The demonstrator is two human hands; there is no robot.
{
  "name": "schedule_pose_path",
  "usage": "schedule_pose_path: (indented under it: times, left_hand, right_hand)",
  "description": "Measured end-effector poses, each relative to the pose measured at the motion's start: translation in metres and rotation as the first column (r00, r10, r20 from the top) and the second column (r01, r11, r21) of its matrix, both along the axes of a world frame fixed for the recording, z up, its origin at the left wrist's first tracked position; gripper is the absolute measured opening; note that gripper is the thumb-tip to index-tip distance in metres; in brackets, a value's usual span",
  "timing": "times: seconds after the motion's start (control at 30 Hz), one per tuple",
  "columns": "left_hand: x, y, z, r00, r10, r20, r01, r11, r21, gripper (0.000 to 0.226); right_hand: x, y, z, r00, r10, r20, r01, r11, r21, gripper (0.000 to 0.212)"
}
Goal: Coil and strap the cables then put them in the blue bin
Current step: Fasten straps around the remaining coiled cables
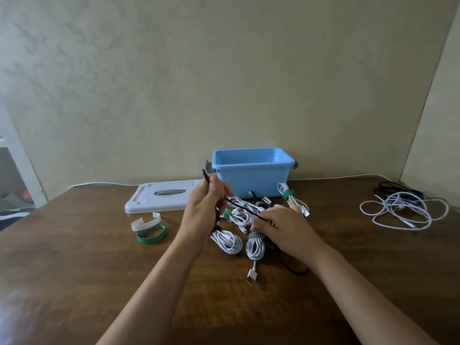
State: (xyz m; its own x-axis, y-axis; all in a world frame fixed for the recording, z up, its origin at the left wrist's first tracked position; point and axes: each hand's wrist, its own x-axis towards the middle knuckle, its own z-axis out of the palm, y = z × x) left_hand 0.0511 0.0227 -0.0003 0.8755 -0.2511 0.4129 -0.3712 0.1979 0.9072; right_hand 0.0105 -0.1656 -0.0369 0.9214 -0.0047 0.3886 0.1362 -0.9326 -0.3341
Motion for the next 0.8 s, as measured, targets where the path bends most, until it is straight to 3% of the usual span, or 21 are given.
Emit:
schedule_pose_path:
  times: [0.2,0.3,0.4,0.5,0.57,0.7,0.8]
  left_hand:
    - [0.001,0.001,0.002,0.984,-0.167,-0.062,0.155,0.973,-0.169,0.042]
    - [0.001,0.005,0.004,0.96,-0.253,-0.118,0.231,0.957,-0.175,0.042]
    - [0.001,0.008,0.003,0.953,-0.279,-0.121,0.279,0.96,-0.02,0.051]
    - [-0.003,0.001,-0.002,0.985,-0.166,-0.045,0.172,0.931,0.321,0.049]
    - [-0.005,-0.006,-0.007,0.992,-0.125,-0.013,0.116,0.875,0.469,0.048]
    - [-0.01,-0.014,-0.015,0.972,-0.231,-0.04,0.208,0.768,0.606,0.054]
    - [-0.008,-0.014,-0.013,0.973,-0.232,0.018,0.181,0.805,0.564,0.05]
  right_hand:
    - [0.0,-0.013,0.008,0.993,-0.108,0.038,0.111,0.991,-0.068,0.028]
    - [-0.005,-0.017,0.012,0.977,-0.2,0.076,0.203,0.979,-0.031,0.015]
    - [-0.006,-0.022,0.014,0.95,-0.283,0.135,0.281,0.959,0.034,0.014]
    - [-0.009,-0.017,0.013,0.944,-0.235,0.232,0.213,0.97,0.115,0.014]
    - [-0.013,-0.009,0.015,0.94,-0.221,0.261,0.178,0.968,0.177,0.019]
    - [-0.013,-0.002,0.017,0.942,-0.22,0.254,0.181,0.969,0.169,0.023]
    - [-0.013,-0.007,0.016,0.958,-0.191,0.216,0.157,0.973,0.169,0.01]
